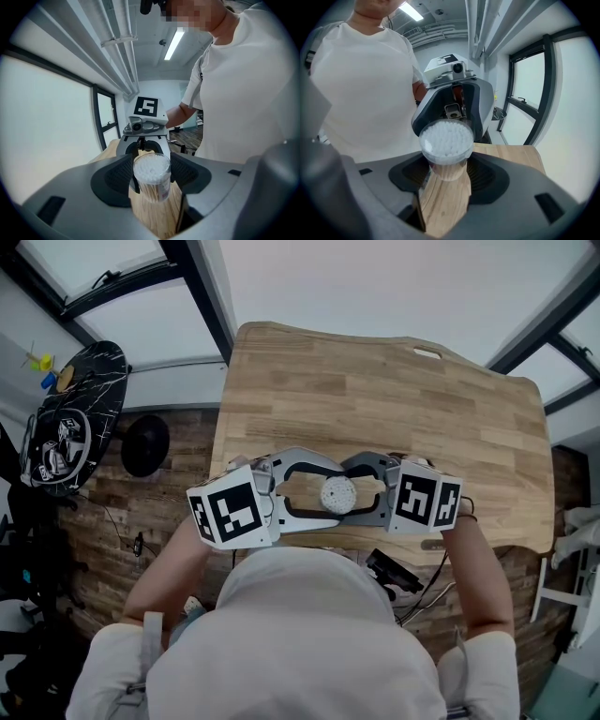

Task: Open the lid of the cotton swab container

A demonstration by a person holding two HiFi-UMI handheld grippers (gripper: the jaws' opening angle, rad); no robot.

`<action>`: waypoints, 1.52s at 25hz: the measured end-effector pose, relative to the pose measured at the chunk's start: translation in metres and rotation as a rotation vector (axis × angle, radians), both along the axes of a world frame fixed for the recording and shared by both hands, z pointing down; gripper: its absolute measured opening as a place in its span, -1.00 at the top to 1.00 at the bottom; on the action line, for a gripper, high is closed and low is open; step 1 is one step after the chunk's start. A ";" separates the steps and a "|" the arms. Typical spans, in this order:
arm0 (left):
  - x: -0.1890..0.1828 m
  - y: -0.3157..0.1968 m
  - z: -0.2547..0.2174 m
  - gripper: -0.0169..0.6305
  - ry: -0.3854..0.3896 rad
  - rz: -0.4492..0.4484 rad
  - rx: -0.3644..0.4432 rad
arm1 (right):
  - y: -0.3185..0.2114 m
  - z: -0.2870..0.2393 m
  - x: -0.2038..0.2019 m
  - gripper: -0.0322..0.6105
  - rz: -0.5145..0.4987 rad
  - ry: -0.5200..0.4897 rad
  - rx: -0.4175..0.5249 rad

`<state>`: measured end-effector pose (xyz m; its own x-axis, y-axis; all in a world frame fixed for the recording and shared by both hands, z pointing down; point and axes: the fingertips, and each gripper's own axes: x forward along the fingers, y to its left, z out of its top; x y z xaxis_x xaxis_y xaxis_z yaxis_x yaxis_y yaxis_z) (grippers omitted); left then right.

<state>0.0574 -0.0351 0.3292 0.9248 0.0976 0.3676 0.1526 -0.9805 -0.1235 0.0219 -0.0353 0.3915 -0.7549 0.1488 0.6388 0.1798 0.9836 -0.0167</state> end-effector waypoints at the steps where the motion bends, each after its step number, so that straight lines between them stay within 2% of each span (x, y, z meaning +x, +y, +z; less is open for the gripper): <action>1: 0.000 0.001 0.001 0.17 -0.004 0.004 0.000 | 0.001 0.001 0.000 0.09 -0.006 0.007 0.002; 3: -0.001 0.001 0.001 0.17 -0.003 0.004 -0.016 | 0.001 0.001 -0.001 0.09 -0.014 0.018 0.015; 9: -0.006 -0.003 -0.009 0.18 0.045 -0.023 -0.134 | -0.002 -0.007 -0.009 0.10 -0.015 -0.005 0.056; 24: -0.011 -0.017 -0.011 0.19 0.102 -0.101 -0.154 | -0.018 -0.009 -0.013 0.11 -0.008 0.005 0.182; 29: -0.015 -0.021 -0.014 0.20 0.150 -0.127 -0.236 | -0.023 -0.004 -0.013 0.13 -0.001 0.034 0.256; 33: -0.014 -0.019 -0.011 0.20 0.103 -0.127 -0.187 | -0.021 -0.004 -0.013 0.13 -0.003 0.012 0.215; 38: -0.014 -0.020 -0.011 0.20 0.105 -0.138 -0.181 | -0.021 -0.003 -0.013 0.13 -0.002 0.010 0.198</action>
<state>0.0438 -0.0547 0.3183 0.9661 0.0231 0.2572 0.0110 -0.9988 0.0483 0.0086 -0.0567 0.3887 -0.7485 0.0206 0.6628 0.1820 0.9675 0.1755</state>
